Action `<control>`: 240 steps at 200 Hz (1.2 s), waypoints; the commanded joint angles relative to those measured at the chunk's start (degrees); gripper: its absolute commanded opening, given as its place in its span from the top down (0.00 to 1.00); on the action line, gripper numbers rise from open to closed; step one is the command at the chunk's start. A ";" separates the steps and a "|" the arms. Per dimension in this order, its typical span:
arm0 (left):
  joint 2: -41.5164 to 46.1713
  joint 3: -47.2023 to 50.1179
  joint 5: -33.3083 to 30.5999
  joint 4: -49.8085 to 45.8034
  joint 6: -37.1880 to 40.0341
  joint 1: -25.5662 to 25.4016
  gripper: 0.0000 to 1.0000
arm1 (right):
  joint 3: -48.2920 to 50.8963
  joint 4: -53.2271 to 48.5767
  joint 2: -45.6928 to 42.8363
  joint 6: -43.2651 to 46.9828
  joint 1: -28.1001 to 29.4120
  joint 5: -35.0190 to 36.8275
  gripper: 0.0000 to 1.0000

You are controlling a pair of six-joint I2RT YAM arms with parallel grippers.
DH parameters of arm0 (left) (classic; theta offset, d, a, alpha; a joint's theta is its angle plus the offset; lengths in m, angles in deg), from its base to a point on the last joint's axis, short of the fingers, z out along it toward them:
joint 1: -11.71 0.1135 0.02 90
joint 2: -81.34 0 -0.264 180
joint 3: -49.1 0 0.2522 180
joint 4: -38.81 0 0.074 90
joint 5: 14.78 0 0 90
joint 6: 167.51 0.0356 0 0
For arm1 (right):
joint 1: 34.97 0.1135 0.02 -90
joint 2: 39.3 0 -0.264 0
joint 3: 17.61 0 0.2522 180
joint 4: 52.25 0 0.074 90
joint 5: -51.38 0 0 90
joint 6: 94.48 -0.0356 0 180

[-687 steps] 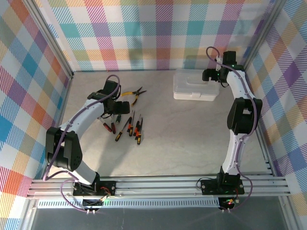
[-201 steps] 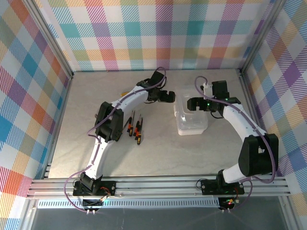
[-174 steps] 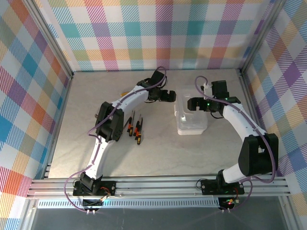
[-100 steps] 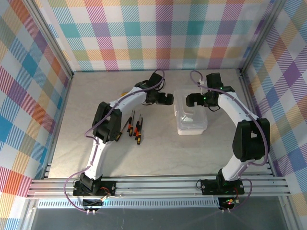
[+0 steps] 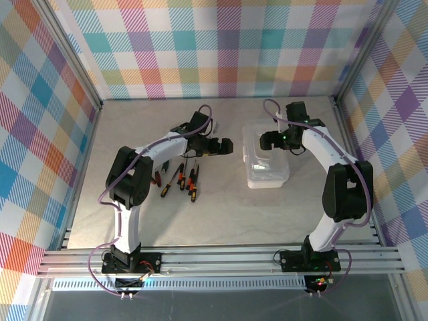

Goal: Pack the tool kit

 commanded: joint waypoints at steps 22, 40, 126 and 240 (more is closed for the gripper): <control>1.08 0.85 3.28 2.79 -1.13 -0.56 0.00 | 0.77 -0.22 1.95 -0.48 0.39 -1.65 0.21; 1.77 0.55 1.44 1.09 0.20 -0.48 0.01 | 2.06 1.60 1.28 -1.90 -0.18 -5.21 0.23; 7.76 0.50 -4.87 -5.20 4.23 0.23 0.00 | 14.82 21.94 -1.26 -15.78 -9.36 -34.23 0.33; 11.26 0.66 -6.83 -7.17 5.11 0.28 0.00 | 26.62 52.81 6.32 -31.96 -10.80 -47.41 0.23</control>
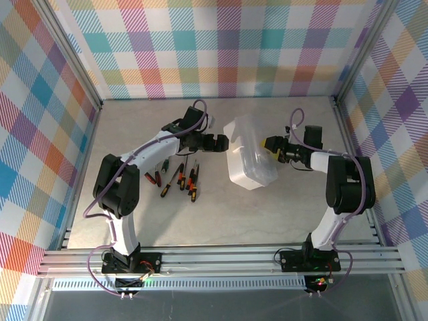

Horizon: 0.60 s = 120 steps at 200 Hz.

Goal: Pack the tool kit

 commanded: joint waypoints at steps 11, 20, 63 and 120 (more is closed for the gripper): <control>2.70 -0.04 -0.51 -1.33 0.57 0.31 0.00 | 1.21 1.38 2.21 -1.28 0.05 1.35 0.20; 2.70 -0.04 -0.49 -1.35 0.57 0.31 0.00 | 1.11 1.02 2.40 -0.94 0.09 1.71 0.19; 2.69 -0.15 -0.31 -1.46 0.48 0.31 0.00 | 0.42 -1.23 2.58 0.99 0.08 3.11 0.13; 2.87 -0.45 -0.29 -1.90 0.42 0.29 0.00 | -1.91 -7.01 0.16 4.16 0.06 4.69 0.11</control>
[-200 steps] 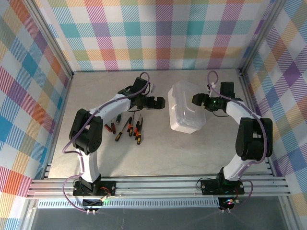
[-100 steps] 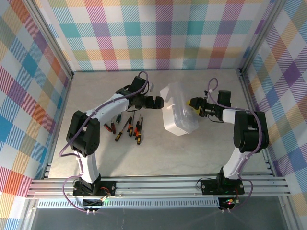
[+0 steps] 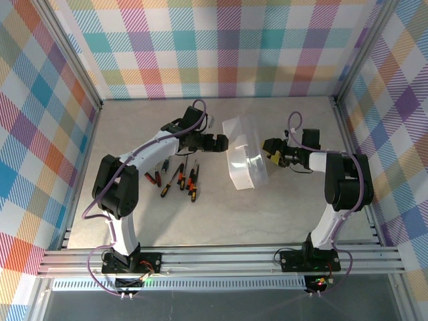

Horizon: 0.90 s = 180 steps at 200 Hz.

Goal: Pack the tool kit

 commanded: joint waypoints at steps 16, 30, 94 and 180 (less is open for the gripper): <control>2.99 -1.15 -0.70 -2.44 0.62 0.30 0.00 | -3.81 -9.77 -4.77 6.15 0.09 3.24 0.00; 3.86 -2.04 -0.79 -3.21 0.63 0.31 0.00 | -6.53 -16.39 -7.65 9.47 0.05 6.49 0.01; 5.30 -5.59 13.38 2.52 -2.18 -1.71 0.00 | -17.13 -32.31 -12.46 16.76 1.03 12.97 0.01; 0.13 -2.85 20.63 15.50 -15.17 -3.73 0.00 | -20.59 -31.40 -8.20 14.16 7.94 15.44 0.38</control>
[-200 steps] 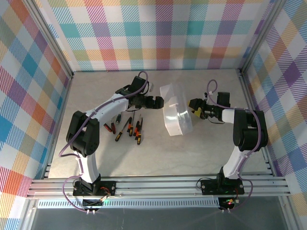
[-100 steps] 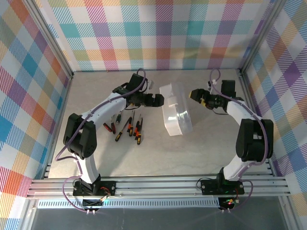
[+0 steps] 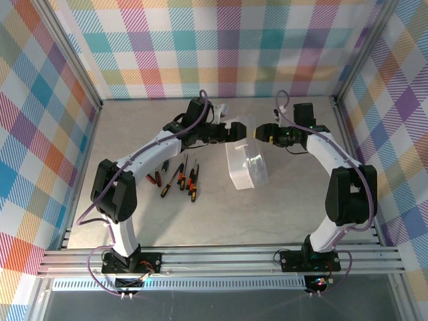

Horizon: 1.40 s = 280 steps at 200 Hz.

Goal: Pack the tool kit

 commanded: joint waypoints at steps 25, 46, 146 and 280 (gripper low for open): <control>-3.34 -0.47 2.14 1.36 -4.81 -0.89 0.00 | -0.94 1.05 1.31 -1.85 0.56 0.73 0.41; -4.35 -1.18 1.42 0.26 -5.07 -1.01 0.00 | -0.90 1.49 1.74 -2.29 1.18 0.76 0.44; -9.79 -3.09 6.29 7.67 -10.91 -2.16 0.00 | 5.11 7.64 0.94 -7.35 4.87 1.67 0.79; -8.32 3.60 14.38 22.64 -7.28 -1.25 0.00 | 7.06 9.80 3.11 -10.85 9.71 5.30 1.00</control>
